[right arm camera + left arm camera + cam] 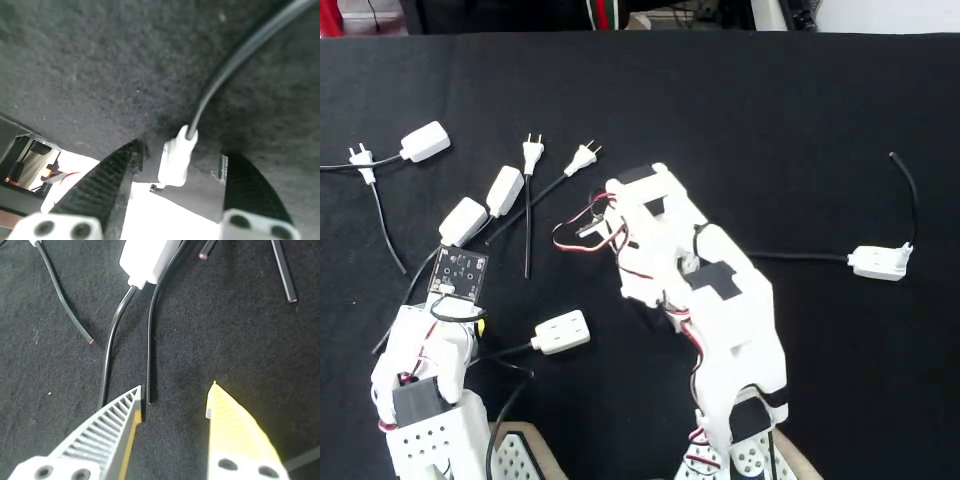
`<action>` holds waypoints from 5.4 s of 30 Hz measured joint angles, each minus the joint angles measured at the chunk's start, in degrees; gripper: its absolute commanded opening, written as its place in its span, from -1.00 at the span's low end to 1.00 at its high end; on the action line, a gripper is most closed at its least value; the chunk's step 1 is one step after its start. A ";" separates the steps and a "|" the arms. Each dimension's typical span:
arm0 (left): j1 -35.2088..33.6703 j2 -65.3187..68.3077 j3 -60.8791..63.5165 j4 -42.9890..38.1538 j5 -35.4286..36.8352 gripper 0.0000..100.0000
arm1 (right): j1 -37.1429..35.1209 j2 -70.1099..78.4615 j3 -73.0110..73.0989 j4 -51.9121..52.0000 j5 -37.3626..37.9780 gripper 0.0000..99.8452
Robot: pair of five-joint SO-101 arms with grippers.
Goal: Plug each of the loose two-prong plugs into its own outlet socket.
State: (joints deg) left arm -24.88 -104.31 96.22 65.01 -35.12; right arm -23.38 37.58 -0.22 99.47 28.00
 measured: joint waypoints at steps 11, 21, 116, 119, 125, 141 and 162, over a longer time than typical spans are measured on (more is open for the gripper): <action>0.00 0.00 0.00 0.00 0.00 -0.58 | 2.11 2.73 -3.96 0.18 0.09 -0.81; 0.00 0.00 0.00 0.00 0.00 -0.58 | 2.37 2.90 -4.57 0.18 0.09 -0.97; 46.42 70.68 -30.33 -12.57 -17.41 -0.43 | 18.55 -86.33 54.42 -55.65 -37.98 -0.98; 46.51 67.87 -32.09 -7.56 -16.88 -0.43 | 18.55 -87.30 54.51 -55.65 -37.80 -0.98; 46.51 54.24 -31.91 0.09 -12.13 -0.42 | 18.55 -87.38 54.51 -55.65 -37.80 -0.98; 31.56 32.09 -15.91 -4.75 -48.79 -0.42 | 16.53 -87.38 55.12 -53.98 -37.80 -0.98; 43.16 70.68 -28.22 -16.88 -48.79 -0.43 | 18.20 -87.47 55.12 -53.98 -37.80 -0.98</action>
State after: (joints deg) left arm 18.29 -33.63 68.00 48.13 -83.91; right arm -5.19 -49.89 54.90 45.49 -9.80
